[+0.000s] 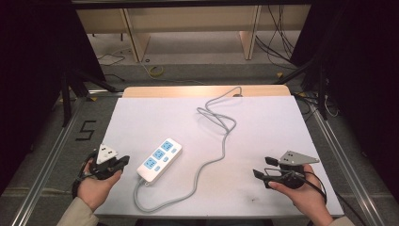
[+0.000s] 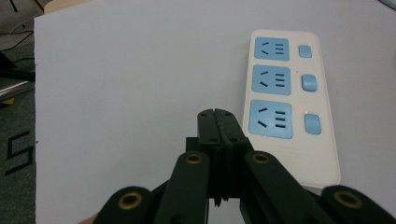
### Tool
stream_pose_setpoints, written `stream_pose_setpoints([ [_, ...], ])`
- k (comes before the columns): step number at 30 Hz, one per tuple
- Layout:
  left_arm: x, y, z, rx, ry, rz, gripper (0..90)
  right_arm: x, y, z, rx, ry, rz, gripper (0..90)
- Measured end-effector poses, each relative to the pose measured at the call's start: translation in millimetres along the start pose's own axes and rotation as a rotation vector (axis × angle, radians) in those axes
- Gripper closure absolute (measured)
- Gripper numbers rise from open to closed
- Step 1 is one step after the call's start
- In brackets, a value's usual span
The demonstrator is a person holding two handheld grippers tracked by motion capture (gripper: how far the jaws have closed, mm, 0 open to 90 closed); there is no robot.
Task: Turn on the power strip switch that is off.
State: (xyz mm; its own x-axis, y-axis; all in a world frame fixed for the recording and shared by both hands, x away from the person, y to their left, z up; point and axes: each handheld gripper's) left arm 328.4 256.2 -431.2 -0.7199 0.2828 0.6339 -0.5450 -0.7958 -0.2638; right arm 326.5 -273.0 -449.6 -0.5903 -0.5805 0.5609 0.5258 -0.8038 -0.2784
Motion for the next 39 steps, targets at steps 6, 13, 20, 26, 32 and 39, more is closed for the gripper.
stream_pose_setpoints([
  [6,-1.5,1.3,3.8,0.001,-0.013,-0.012,89.6,0.1,-0.1,-0.2,0.001,0.000,0.002,31.2],
  [13,-2.4,3.2,7.5,0.008,-0.012,-0.018,89.7,0.4,-0.6,-0.2,0.002,-0.002,-0.001,31.2],
  [20,-4.1,5.3,9.8,0.008,-0.025,-0.034,89.7,0.3,-0.8,-0.2,0.002,-0.004,-0.001,31.1],
  [26,-5.8,7.6,12.0,-0.018,-0.043,-0.042,89.8,0.0,-0.9,-0.3,0.002,-0.003,-0.001,31.1],
  [32,-8.0,8.0,13.4,-0.021,-0.054,-0.051,89.8,-0.2,-1.4,-0.3,0.005,-0.005,0.001,31.2],
  [39,-10.6,9.5,15.8,-0.016,-0.054,-0.062,89.8,0.0,-1.3,-0.3,0.007,-0.006,-0.003,31.1],
])
Point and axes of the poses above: each handheld gripper's, and its own axes: x roughly backward along the jaws, z roughly out of its top, y roughly to its right, and after that the axes turned 15 degrees about -x, right-handed
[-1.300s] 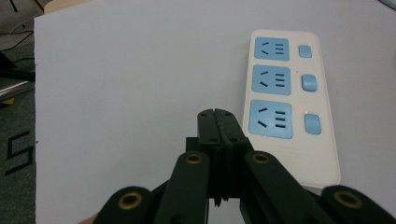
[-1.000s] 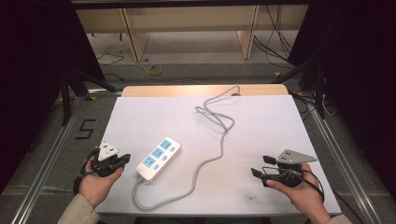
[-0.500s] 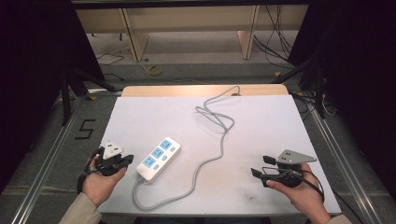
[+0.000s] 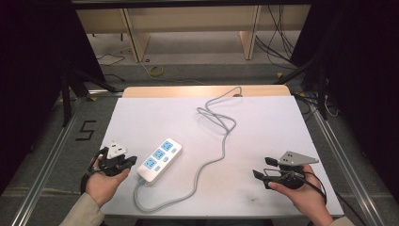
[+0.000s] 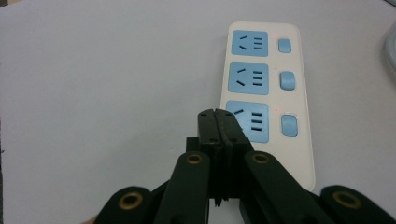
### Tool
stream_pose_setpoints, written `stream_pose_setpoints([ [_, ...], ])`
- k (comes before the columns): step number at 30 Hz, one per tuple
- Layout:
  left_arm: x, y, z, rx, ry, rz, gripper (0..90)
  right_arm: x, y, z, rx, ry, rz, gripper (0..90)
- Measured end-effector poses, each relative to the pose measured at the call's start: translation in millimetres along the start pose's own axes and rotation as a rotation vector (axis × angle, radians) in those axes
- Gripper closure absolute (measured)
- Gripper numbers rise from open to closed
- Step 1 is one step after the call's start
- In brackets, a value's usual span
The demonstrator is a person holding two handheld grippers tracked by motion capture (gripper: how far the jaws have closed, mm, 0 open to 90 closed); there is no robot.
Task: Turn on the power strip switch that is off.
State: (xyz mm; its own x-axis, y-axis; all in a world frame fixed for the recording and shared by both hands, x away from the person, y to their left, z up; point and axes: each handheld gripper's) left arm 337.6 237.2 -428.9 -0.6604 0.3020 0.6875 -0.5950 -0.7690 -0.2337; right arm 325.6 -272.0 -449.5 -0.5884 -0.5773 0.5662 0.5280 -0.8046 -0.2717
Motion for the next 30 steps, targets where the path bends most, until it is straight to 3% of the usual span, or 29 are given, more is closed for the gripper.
stream_pose_setpoints([
  [30,-15.3,8.5,21.9,-0.048,-0.039,-0.042,89.9,-0.1,-0.2,-0.1,0.003,-0.002,0.000,31.1],
])
Point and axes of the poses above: each handheld gripper's, and its own axes: x roughly backward along the jaws, z roughly out of its top, y roughly to its right, and after that the axes turned 15 degrees about -x, right-handed
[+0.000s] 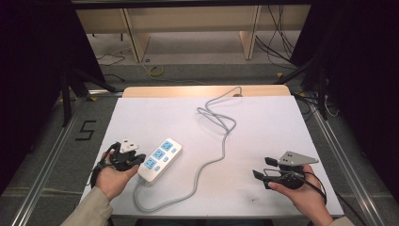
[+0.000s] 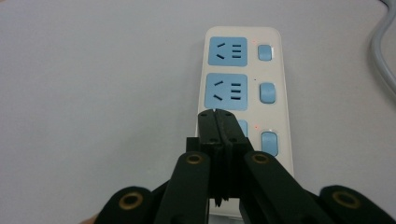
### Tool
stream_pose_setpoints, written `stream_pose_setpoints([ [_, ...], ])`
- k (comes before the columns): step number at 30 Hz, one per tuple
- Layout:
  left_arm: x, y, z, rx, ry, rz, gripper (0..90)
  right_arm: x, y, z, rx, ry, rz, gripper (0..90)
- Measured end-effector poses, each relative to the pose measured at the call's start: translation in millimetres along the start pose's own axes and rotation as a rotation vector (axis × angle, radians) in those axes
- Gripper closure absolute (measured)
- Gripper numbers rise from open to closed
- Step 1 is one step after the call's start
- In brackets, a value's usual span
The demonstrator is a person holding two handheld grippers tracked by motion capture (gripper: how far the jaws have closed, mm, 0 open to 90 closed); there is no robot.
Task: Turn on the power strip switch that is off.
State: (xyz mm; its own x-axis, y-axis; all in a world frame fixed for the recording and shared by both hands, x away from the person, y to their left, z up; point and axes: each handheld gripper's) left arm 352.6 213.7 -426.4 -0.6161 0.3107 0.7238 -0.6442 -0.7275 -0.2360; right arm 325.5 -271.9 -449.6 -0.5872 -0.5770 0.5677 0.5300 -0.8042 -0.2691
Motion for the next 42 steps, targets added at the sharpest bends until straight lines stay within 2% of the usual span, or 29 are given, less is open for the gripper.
stream_pose_setpoints([
  [42,-22.3,6.9,24.5,-0.030,-0.059,-0.057,89.9,0.1,0.0,-0.1,0.001,0.000,0.000,31.1],
])
Point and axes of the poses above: each handheld gripper's, and its own axes: x roughly backward along the jaws, z roughly out of its top, y roughly to its right, and after that the axes turned 15 degrees about -x, right-handed
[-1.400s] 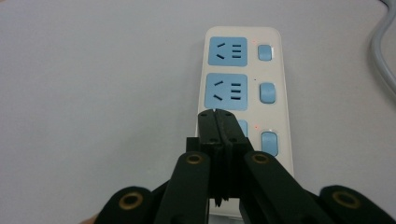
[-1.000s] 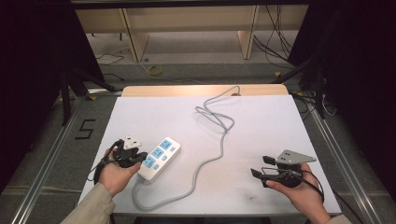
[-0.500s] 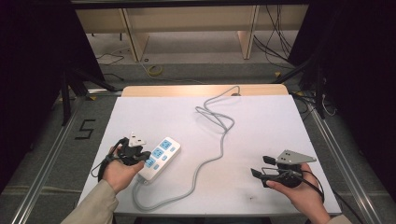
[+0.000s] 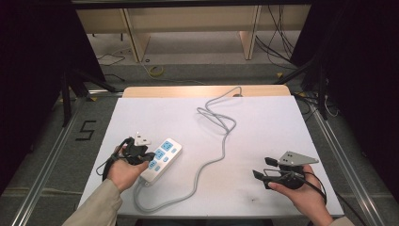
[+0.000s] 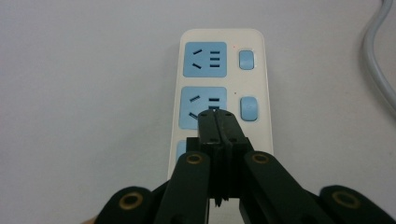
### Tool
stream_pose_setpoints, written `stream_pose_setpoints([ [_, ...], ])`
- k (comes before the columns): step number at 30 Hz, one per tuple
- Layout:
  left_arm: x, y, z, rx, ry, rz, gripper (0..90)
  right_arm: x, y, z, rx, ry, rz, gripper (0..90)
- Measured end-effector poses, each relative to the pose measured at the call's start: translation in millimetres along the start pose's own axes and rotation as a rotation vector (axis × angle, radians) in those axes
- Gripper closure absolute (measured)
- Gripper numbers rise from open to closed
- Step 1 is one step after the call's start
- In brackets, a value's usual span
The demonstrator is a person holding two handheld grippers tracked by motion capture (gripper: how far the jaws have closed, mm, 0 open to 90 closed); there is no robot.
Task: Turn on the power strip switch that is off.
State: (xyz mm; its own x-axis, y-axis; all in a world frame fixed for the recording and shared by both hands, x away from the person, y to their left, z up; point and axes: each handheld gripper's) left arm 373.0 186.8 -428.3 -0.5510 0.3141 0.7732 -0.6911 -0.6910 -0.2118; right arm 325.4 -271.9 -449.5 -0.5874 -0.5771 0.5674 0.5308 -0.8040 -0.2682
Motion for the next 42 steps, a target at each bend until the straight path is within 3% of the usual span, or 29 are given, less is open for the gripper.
stream_pose_setpoints([
  [42,-12.6,8.1,23.7,-0.025,-0.032,-0.064,89.9,-1.3,-0.2,-0.2,-0.002,-0.013,0.004,31.4],
])
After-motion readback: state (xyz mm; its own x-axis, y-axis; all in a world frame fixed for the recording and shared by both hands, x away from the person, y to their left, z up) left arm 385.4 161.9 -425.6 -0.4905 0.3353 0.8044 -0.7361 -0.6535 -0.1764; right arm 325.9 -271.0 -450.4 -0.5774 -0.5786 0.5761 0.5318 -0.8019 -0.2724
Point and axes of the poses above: each handheld gripper's, and its own axes: x roughly backward along the jaws, z roughly out of its top, y roughly to its right, and after that the axes turned 15 degrees about -x, right-handed
